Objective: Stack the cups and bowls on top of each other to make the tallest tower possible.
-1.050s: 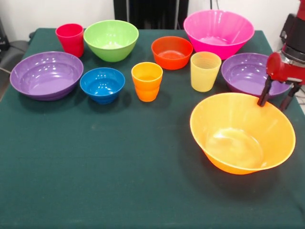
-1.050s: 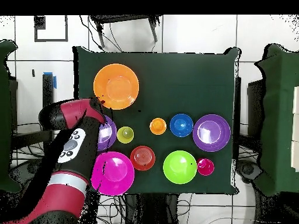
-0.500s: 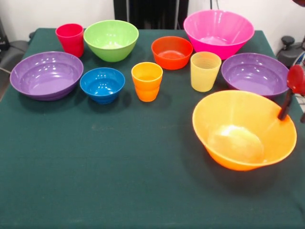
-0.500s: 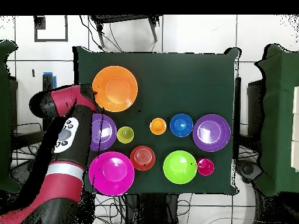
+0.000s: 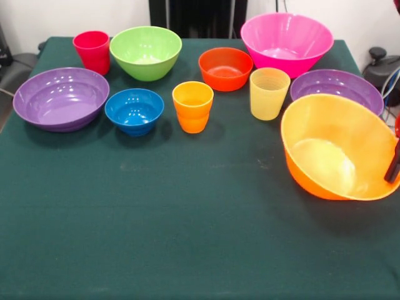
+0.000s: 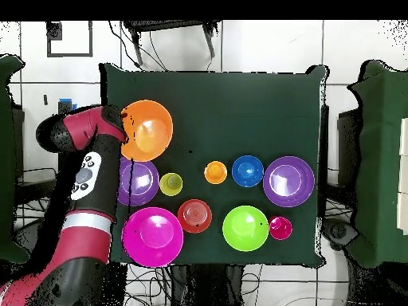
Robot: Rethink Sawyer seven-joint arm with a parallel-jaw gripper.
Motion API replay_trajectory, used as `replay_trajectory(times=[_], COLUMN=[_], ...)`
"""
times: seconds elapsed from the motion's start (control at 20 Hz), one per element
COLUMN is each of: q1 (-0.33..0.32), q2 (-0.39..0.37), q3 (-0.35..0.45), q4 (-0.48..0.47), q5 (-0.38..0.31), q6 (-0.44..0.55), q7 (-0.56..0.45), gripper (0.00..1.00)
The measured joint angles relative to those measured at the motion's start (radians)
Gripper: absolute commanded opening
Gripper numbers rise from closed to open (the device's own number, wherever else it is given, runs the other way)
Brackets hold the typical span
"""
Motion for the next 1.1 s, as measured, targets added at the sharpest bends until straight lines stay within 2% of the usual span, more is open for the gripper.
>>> replay_trajectory(times=[0.2, 0.55, 1.1], q1=[0.018, 0.041, 0.043], q2=[0.049, 0.066, 0.048], q3=[-0.076, -0.148, -0.188], q4=[-0.052, -0.063, -0.063], q5=[0.000, 0.000, 0.000], q6=[0.000, 0.000, 0.025], q7=[0.048, 0.093, 0.093], gripper=[1.00, 1.00, 1.00])
